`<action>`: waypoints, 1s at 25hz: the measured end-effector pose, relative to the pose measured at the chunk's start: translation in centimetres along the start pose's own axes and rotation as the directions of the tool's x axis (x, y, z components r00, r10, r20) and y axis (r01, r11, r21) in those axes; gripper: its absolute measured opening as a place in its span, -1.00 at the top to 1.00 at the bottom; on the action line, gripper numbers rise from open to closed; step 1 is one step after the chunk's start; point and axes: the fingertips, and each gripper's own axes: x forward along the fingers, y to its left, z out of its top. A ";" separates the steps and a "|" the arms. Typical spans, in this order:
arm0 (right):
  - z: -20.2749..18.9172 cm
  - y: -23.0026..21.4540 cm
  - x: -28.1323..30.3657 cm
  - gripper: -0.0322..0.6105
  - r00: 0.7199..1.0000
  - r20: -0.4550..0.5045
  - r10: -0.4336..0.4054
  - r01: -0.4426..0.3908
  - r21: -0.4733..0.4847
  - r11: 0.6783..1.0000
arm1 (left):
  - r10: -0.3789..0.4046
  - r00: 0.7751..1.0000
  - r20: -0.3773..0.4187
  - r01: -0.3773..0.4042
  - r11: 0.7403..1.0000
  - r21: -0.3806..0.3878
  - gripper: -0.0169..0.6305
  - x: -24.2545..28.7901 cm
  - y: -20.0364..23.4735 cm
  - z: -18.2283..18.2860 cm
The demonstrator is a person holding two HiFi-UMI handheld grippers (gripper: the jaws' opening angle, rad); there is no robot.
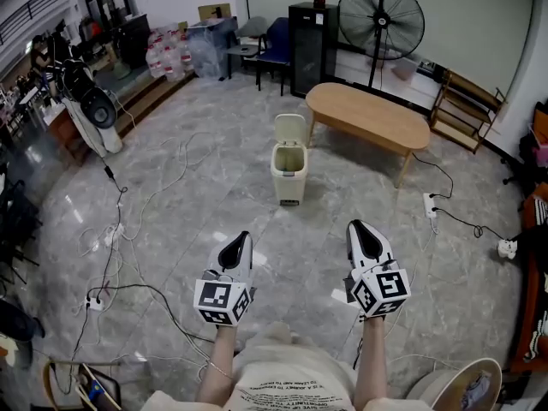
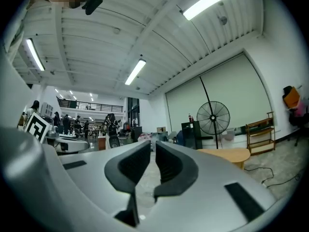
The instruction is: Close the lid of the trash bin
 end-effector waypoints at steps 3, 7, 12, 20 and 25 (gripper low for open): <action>-0.3 -0.5 0.1 0.52 1.000 0.000 0.007 -0.007 0.033 0.999 | 0.007 1.000 -0.001 -0.007 1.000 -0.001 0.88 0.2 -0.1 -0.3; -0.8 -1.1 0.8 0.26 1.000 -0.011 0.008 -0.008 0.037 0.999 | 0.010 1.000 -0.002 -0.010 1.000 0.000 0.88 1.1 0.2 -0.4; -1.8 -2.0 2.3 0.08 0.999 -0.037 0.017 -0.015 0.064 0.998 | 0.007 1.000 -0.010 -0.007 1.000 -0.001 0.88 2.7 0.8 -0.7; -3.0 -4.6 8.0 0.04 0.998 -0.057 0.011 -0.007 0.069 0.998 | 0.005 1.000 -0.022 -0.006 1.000 -0.016 0.88 8.3 3.7 -1.5; -3.0 -6.2 13.4 0.04 0.998 -0.053 0.023 -0.020 0.062 0.998 | 0.005 1.000 -0.030 -0.005 1.000 -0.025 0.88 13.3 6.5 -1.5</action>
